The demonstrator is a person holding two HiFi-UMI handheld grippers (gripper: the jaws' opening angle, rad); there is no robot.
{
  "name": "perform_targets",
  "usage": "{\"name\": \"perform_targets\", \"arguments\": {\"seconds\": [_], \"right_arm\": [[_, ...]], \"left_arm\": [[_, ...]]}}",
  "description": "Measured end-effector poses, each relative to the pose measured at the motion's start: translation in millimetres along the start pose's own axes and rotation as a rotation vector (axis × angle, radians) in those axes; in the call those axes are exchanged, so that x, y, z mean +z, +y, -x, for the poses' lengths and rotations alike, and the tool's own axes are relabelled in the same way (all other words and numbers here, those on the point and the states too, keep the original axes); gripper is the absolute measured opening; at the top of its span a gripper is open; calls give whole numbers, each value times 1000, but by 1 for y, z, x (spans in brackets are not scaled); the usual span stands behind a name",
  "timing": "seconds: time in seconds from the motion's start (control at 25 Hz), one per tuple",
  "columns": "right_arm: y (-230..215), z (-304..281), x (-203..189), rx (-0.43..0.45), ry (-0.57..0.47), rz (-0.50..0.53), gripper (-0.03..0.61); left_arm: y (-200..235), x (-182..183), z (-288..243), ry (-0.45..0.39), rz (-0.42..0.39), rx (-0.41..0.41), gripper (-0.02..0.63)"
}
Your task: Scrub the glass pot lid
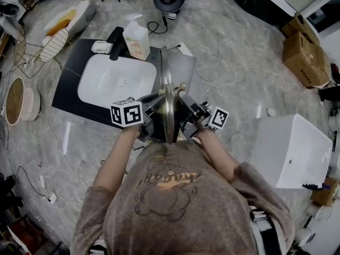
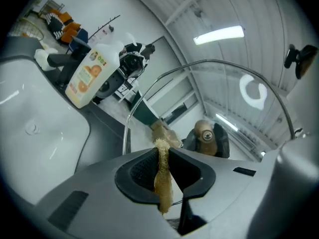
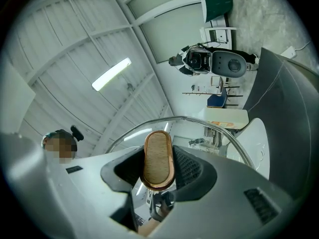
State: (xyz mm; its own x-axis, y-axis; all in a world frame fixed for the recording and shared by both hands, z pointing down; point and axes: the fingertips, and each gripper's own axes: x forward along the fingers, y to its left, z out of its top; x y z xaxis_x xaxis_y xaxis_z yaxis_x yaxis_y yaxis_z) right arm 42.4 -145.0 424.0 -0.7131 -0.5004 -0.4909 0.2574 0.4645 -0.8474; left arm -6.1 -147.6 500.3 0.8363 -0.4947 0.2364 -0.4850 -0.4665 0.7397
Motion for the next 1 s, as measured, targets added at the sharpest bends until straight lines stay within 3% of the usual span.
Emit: {"name": "perform_targets", "arguments": {"seconds": [0.2, 0.48, 0.64, 0.84, 1.0], "right_arm": [[-3, 2, 0, -18, 23, 26, 177], [-11, 8, -2, -42, 17, 15, 176], [-14, 13, -1, -52, 19, 18, 176], [-15, 21, 2, -76, 18, 21, 176], [-13, 31, 8, -102, 22, 36, 176]], "left_arm": [[-18, 8, 6, -55, 125, -89, 72], [-46, 24, 19, -120, 193, -172, 72], [-60, 34, 30, -182, 312, -210, 72], [-83, 47, 41, -232, 327, -300, 72], [-77, 51, 52, -270, 299, -249, 72]]}}
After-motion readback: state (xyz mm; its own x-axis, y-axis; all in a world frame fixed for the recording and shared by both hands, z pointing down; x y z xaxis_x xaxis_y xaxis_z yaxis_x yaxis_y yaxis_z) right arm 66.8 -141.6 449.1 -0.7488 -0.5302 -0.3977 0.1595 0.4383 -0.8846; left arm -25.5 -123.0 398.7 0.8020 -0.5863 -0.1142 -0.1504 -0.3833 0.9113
